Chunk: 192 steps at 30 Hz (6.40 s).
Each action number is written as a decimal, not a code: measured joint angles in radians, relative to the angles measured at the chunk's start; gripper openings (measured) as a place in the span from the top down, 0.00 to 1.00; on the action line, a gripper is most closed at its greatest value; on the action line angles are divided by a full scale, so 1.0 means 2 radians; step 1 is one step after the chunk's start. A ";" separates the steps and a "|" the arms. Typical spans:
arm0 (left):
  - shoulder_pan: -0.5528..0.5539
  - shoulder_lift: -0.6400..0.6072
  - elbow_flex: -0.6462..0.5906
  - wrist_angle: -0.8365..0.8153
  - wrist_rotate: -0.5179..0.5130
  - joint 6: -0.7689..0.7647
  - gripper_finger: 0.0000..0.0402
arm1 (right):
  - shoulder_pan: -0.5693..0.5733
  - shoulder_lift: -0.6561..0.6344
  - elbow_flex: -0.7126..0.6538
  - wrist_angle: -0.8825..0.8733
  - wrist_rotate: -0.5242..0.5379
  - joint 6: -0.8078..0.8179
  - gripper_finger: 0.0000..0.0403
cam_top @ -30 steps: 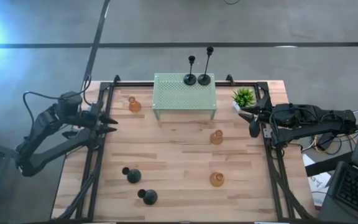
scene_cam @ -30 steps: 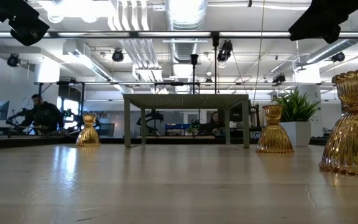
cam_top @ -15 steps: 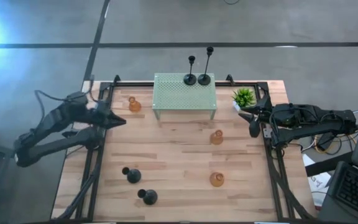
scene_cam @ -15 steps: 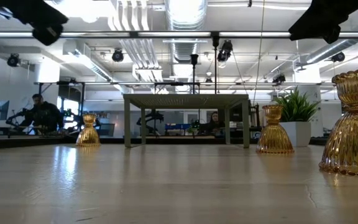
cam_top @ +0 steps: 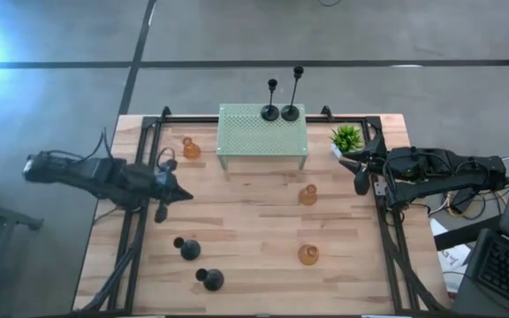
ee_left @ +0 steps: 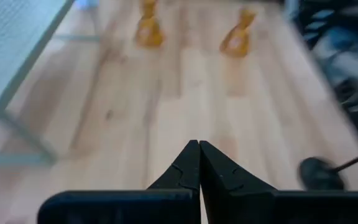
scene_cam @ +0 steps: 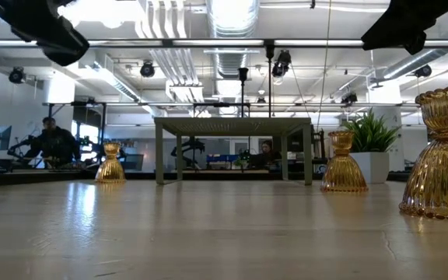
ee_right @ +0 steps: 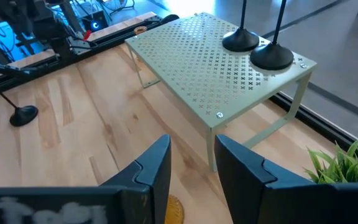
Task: Pick & Place candle stick holders
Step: Put the top black candle holder on the shelf aligned with the other black candle holders
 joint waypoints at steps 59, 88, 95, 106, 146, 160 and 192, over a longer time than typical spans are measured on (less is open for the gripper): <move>-0.210 0.106 0.046 -0.130 0.026 -0.084 0.99 | 0.000 0.000 0.000 0.000 0.000 0.000 0.79; -0.209 0.173 0.031 -0.113 0.024 0.010 0.61 | 0.000 0.000 0.000 0.000 0.000 0.000 0.75; -0.209 0.183 0.011 -0.027 0.030 0.027 0.53 | 0.000 0.000 0.000 0.000 0.000 0.000 0.77; -0.210 0.183 -0.037 0.047 0.048 0.024 0.53 | 0.000 0.000 0.000 0.000 0.000 0.000 0.82; -0.209 0.221 -0.069 0.156 0.034 -0.001 0.96 | 0.000 0.000 0.000 0.000 0.000 0.000 0.82; -0.174 0.166 -0.001 0.157 -0.091 -0.085 0.96 | 0.000 0.000 0.000 0.000 0.000 0.000 0.79; 0.134 0.292 0.203 0.223 -0.085 -0.003 0.96 | 0.000 0.000 0.000 0.000 0.000 0.000 0.83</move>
